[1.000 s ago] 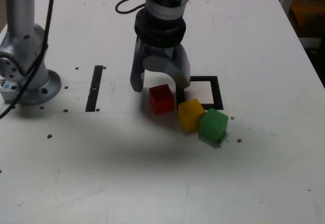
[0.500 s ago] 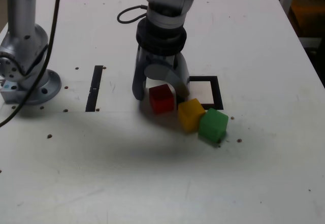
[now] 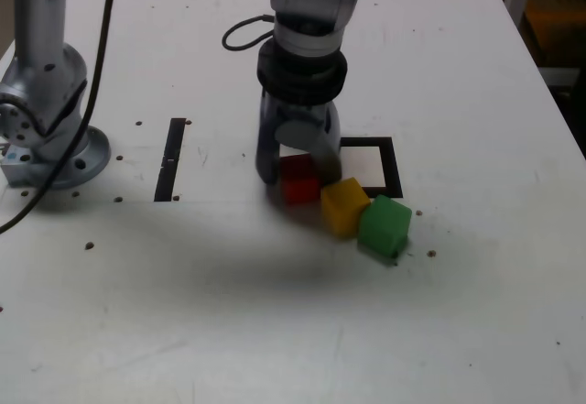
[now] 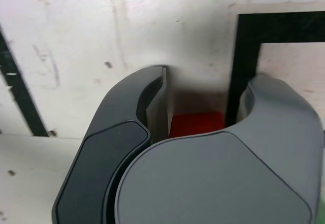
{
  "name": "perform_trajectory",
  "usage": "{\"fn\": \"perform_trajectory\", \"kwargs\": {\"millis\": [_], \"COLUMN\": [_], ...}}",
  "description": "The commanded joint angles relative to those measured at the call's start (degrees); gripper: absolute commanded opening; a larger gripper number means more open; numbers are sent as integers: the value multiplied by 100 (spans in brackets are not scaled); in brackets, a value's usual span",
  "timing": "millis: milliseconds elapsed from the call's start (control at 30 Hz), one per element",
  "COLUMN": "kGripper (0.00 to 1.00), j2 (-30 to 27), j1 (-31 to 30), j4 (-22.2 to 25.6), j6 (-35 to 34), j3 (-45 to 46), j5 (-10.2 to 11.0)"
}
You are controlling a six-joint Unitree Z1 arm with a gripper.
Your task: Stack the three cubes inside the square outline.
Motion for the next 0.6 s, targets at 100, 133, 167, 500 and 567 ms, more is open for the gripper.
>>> {"fn": "perform_trajectory", "kwargs": {"millis": [100,133,167,500,567], "kGripper": [35,34,33,26,26], "j2": [10,10,9,-171,-191], "j1": [-5,-1,6,212,235], "j4": [-97,-111,-124,156,337], "j6": [-72,-81,-87,-313,-420], "j3": [-13,-20,-29,-270,-417], "j5": [117,150,185,662,787]}}
